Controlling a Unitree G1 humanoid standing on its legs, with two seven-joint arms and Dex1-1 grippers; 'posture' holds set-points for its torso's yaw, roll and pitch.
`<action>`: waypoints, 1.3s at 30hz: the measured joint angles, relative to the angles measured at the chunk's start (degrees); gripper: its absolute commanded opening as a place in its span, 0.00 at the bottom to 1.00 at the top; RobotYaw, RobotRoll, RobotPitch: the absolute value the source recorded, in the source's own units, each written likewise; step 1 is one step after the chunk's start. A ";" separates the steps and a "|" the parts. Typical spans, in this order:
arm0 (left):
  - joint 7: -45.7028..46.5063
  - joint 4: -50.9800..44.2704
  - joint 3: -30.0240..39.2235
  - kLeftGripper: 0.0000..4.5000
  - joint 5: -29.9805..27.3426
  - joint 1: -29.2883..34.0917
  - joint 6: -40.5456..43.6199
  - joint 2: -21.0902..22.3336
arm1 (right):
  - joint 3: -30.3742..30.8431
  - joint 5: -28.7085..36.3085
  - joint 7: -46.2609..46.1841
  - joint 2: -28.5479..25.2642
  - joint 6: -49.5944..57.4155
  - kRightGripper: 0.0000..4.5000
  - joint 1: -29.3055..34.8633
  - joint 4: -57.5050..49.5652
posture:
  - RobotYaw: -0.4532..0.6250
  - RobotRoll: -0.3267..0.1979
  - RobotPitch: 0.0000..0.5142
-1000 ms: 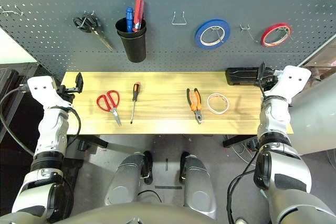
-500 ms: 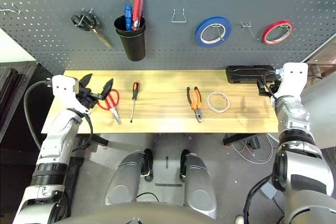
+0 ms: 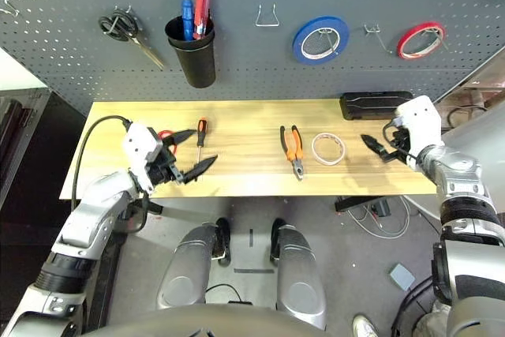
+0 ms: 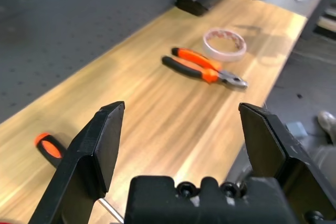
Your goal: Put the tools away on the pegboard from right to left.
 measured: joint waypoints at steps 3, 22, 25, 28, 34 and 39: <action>-0.65 0.31 -0.05 0.99 1.30 -0.23 -0.78 1.08 | 4.08 -3.28 3.83 -0.35 -2.02 1.00 -2.56 3.23 | 0.56 0.62 0.55; 1.50 -4.65 0.07 0.99 5.44 3.35 0.27 3.06 | 19.21 -21.18 4.16 8.74 -0.23 1.00 -14.73 15.90 | 0.71 0.62 0.69; 2.08 -5.99 0.59 0.99 5.45 4.41 1.29 3.35 | 19.82 -22.53 3.12 9.81 1.15 1.00 -14.93 16.49 | 0.72 0.62 0.69; 2.59 -6.90 0.62 1.00 5.49 4.87 1.89 3.69 | 20.08 -23.24 2.09 10.00 2.77 0.92 -15.51 16.92 | 0.73 0.62 0.68; 3.93 -6.99 0.63 1.00 5.84 4.73 2.77 3.58 | 20.65 -24.31 0.07 10.40 4.69 0.45 -15.93 17.00 | 0.73 0.62 0.65; 4.37 -6.99 0.52 1.00 5.82 3.94 2.73 2.51 | 18.99 -23.54 -2.08 8.71 4.23 0.02 -15.64 17.05 | 0.70 0.62 0.62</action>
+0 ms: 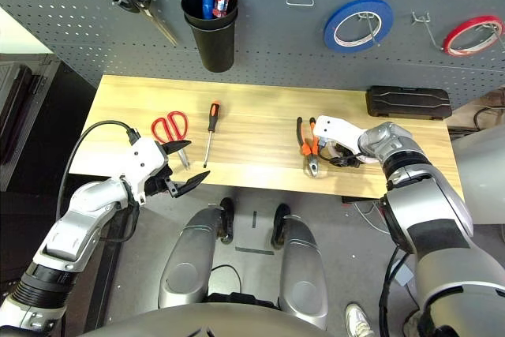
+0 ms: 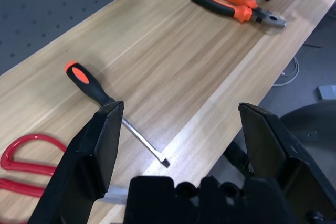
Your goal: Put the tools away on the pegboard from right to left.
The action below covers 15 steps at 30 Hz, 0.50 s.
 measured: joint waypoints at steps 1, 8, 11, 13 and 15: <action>0.00 0.03 -0.03 1.00 0.00 -0.27 0.00 -0.08 | -0.46 0.34 -0.40 -0.72 -0.48 0.01 0.02 -0.10 | 0.69 0.62 0.61; -1.04 0.60 -0.45 1.00 -0.10 -3.32 -2.50 -1.78 | -3.60 1.78 -8.49 -7.79 -7.44 0.01 4.94 -2.06 | 0.66 0.62 0.56; -1.59 0.46 -0.35 1.00 -1.31 -4.16 -3.87 -2.63 | -6.13 3.63 -13.14 -9.81 -10.80 0.01 8.99 -4.25 | 0.65 0.62 0.55; -1.98 0.32 0.01 1.00 -2.56 -4.21 -4.10 -2.96 | -7.45 4.84 -15.63 -10.59 -12.66 0.01 11.63 -5.66 | 0.65 0.62 0.53; -2.12 -0.25 0.16 1.00 -4.03 -4.35 -4.05 -3.46 | -9.16 6.04 -17.56 -10.92 -14.20 0.01 14.52 -7.92 | 0.64 0.62 0.52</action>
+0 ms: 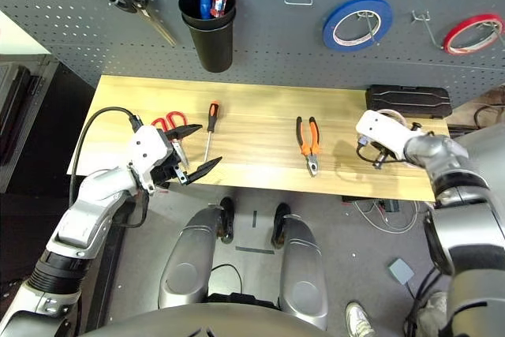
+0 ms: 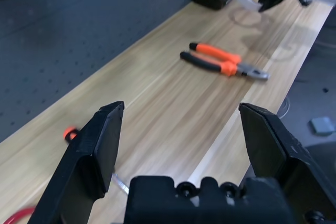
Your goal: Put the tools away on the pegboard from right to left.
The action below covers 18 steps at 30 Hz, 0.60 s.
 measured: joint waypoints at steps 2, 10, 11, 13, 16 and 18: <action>-0.34 -2.72 0.86 1.00 -2.81 0.10 0.50 -0.63 | -2.33 2.10 -2.90 -0.14 -2.63 0.01 5.14 -4.19 | 0.64 0.62 0.51; -0.45 -10.35 3.90 1.00 -11.74 -1.51 5.11 -1.26 | -6.56 5.13 -11.61 -0.12 -7.70 0.01 16.30 -14.10 | 0.63 0.62 0.48; -0.28 -11.35 4.26 1.00 -12.72 -1.83 5.86 -1.26 | -6.74 5.19 -12.50 -0.13 -8.28 0.01 16.80 -14.50 | 0.63 0.62 0.48; -0.24 -13.22 4.39 1.00 -14.58 -2.79 7.43 -1.24 | -7.15 5.14 -15.04 -0.14 -10.13 0.01 17.89 -15.39 | 0.62 0.62 0.47; -0.26 -14.11 4.38 1.00 -15.65 -4.06 8.06 -1.23 | -7.15 4.67 -18.72 -0.16 -14.29 0.01 17.97 -16.09 | 0.62 0.62 0.47; -0.28 -14.58 4.31 1.00 -15.91 -4.17 8.12 -1.23 | -7.15 4.29 -20.78 -0.35 -16.23 0.01 17.93 -16.12 | 0.62 0.62 0.46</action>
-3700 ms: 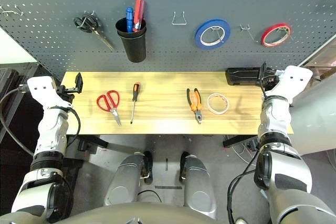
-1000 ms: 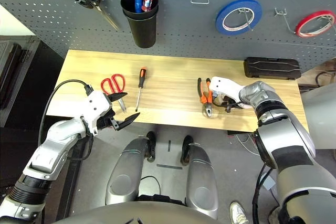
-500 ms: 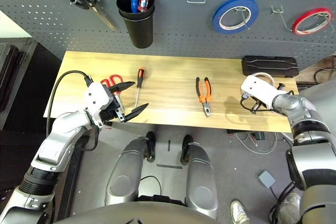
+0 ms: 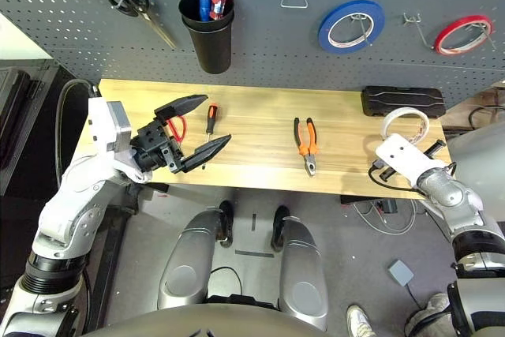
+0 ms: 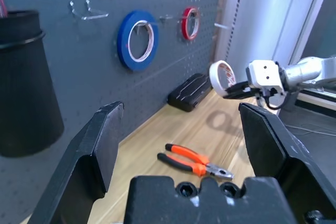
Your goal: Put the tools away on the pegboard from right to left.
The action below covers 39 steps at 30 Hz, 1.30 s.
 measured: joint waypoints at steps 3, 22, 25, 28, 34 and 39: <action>-0.02 -0.60 -0.03 1.00 -0.31 -0.35 0.10 -0.09 | -0.14 -0.43 -3.19 -0.52 -3.79 0.01 0.01 0.02 | 0.62 0.62 0.46; -2.19 -0.61 -2.53 1.00 -0.46 -4.07 -0.18 -0.15 | -1.61 -5.53 -19.09 -2.58 -14.99 0.01 -9.44 2.55 | 0.60 0.62 0.43; -2.60 -0.49 -2.92 1.00 -0.44 -4.24 -0.22 -0.15 | -1.12 -5.65 -17.78 -2.01 -13.32 0.01 -14.52 3.90 | 0.60 0.62 0.42; -2.84 -0.36 -3.14 1.00 -0.41 -4.50 -0.29 -0.13 | 0.51 -6.08 -15.76 -0.14 -11.09 0.01 -18.87 6.46 | 0.60 0.62 0.42; -3.44 0.46 -3.47 1.00 0.07 -5.54 -0.67 0.04 | 3.82 -7.42 -10.56 3.92 -5.27 0.01 -27.67 13.17 | 0.62 0.62 0.42; -3.56 1.41 -3.47 1.00 0.20 -5.70 -0.70 0.33 | 4.70 -7.42 -8.39 6.51 0.35 0.01 -32.37 16.50 | 0.63 0.62 0.42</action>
